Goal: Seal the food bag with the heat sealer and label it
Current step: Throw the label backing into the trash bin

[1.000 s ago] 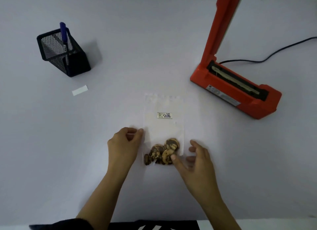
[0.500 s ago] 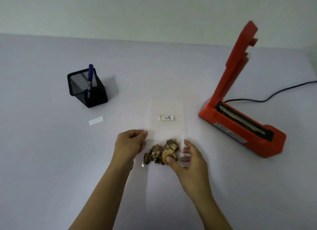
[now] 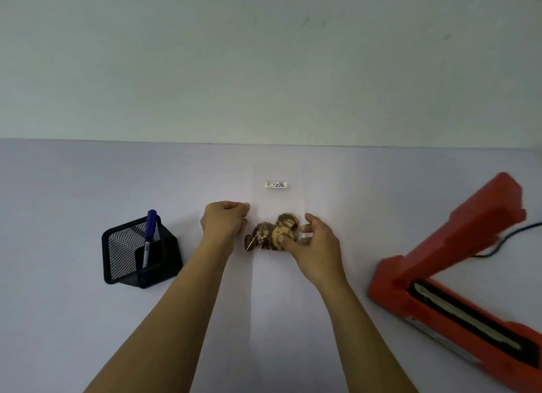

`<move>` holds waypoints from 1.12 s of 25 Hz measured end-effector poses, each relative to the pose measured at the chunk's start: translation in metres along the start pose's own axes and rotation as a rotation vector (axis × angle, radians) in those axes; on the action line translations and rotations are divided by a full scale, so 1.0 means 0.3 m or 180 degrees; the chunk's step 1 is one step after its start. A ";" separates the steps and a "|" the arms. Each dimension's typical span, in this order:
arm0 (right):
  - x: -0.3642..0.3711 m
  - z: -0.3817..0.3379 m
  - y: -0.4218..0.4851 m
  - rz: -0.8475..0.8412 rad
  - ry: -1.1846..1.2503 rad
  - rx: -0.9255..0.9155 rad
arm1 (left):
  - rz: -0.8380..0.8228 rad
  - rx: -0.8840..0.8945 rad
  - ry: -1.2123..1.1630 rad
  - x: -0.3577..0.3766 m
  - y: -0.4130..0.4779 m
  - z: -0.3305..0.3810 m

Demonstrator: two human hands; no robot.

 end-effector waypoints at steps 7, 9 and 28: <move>0.035 0.004 0.180 -0.0096 -0.0017 0.0053 | 0.0186 0.0335 0.0597 0.043 0.151 0.108; 0.034 -0.009 0.208 -0.0086 -0.0042 0.0020 | 0.0239 0.0424 0.0715 0.050 0.165 0.140; 0.032 0.004 -0.075 0.0726 -0.1501 -0.0223 | 0.1070 0.0560 0.2562 -0.534 -0.299 0.121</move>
Point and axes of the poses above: each hand's wrist, its own y-axis towards the middle knuckle, its own x-axis out of the palm, z = x × y, the point moved 10 cm from there along y, towards the middle knuckle
